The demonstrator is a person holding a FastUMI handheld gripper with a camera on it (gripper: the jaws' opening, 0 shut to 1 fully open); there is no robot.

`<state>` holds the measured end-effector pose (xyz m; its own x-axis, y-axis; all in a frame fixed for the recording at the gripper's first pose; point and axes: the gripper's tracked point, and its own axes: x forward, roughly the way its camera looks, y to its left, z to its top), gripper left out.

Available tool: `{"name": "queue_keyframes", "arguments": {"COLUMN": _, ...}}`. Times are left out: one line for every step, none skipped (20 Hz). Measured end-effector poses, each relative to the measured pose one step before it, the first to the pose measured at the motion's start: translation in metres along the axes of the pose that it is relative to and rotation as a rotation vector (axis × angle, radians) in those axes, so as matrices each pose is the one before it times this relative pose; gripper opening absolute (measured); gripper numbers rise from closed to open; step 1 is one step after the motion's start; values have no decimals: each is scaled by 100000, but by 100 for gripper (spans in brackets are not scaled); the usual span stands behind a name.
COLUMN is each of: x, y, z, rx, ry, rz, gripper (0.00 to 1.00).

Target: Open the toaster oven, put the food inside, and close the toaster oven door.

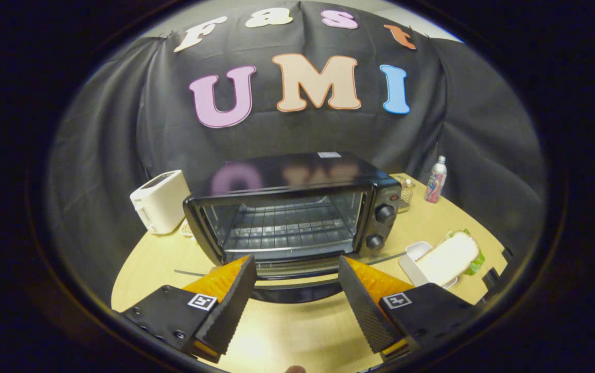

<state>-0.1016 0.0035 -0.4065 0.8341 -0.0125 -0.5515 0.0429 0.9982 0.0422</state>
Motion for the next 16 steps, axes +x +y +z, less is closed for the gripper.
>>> {"name": "queue_keyframes", "arguments": {"x": -180, "y": -136, "z": -619, "rx": 746, "ry": 1147, "rz": -216, "gripper": 100}}
{"name": "queue_keyframes", "arguments": {"x": -133, "y": -137, "z": -610, "rx": 518, "ry": 1055, "rz": -155, "gripper": 100}}
{"name": "queue_keyframes", "arguments": {"x": -69, "y": -110, "z": -462, "rx": 185, "ry": 1022, "rz": -197, "gripper": 100}}
{"name": "queue_keyframes", "arguments": {"x": -76, "y": -84, "z": -540, "rx": -384, "ry": 915, "rz": -147, "gripper": 100}}
{"name": "queue_keyframes", "arguments": {"x": -118, "y": -76, "z": -453, "rx": -652, "ry": 1018, "rz": -175, "gripper": 99}}
{"name": "queue_keyframes", "arguments": {"x": -89, "y": 32, "z": -563, "rx": -1037, "ry": 1424, "rz": -263, "gripper": 99}}
{"name": "queue_keyframes", "arguments": {"x": -20, "y": -32, "z": -706, "rx": -1530, "ry": 1842, "rz": -284, "gripper": 99}}
{"name": "queue_keyframes", "arguments": {"x": -17, "y": -33, "z": -952, "rx": -2032, "ry": 2289, "rz": -312, "gripper": 99}}
{"name": "queue_keyframes", "arguments": {"x": 141, "y": -28, "z": -1006, "rx": -1269, "ry": 2856, "rz": -362, "gripper": 99}}
{"name": "queue_keyframes", "arguments": {"x": 158, "y": -268, "z": -864, "rx": -432, "ry": 2094, "rz": -866, "gripper": 99}}
{"name": "queue_keyframes", "arguments": {"x": 226, "y": -129, "z": -648, "rx": 16, "ry": 1315, "rz": -786, "gripper": 99}}
{"name": "queue_keyframes", "arguments": {"x": 217, "y": -129, "z": -900, "rx": 531, "ry": 1686, "rz": -471, "gripper": 99}}
{"name": "queue_keyframes", "arguments": {"x": 386, "y": 6, "z": -758, "rx": 760, "ry": 2110, "rz": -217, "gripper": 99}}
{"name": "queue_keyframes", "arguments": {"x": 503, "y": 119, "z": -1007, "rx": 519, "ry": 2348, "rz": 87, "gripper": 99}}
{"name": "queue_keyframes", "arguments": {"x": 428, "y": 119, "z": -938, "rx": 121, "ry": 2294, "rz": 694, "gripper": 99}}
{"name": "queue_keyframes", "arguments": {"x": 288, "y": 43, "z": -648, "rx": -6, "ry": 1094, "rz": 214, "gripper": 99}}
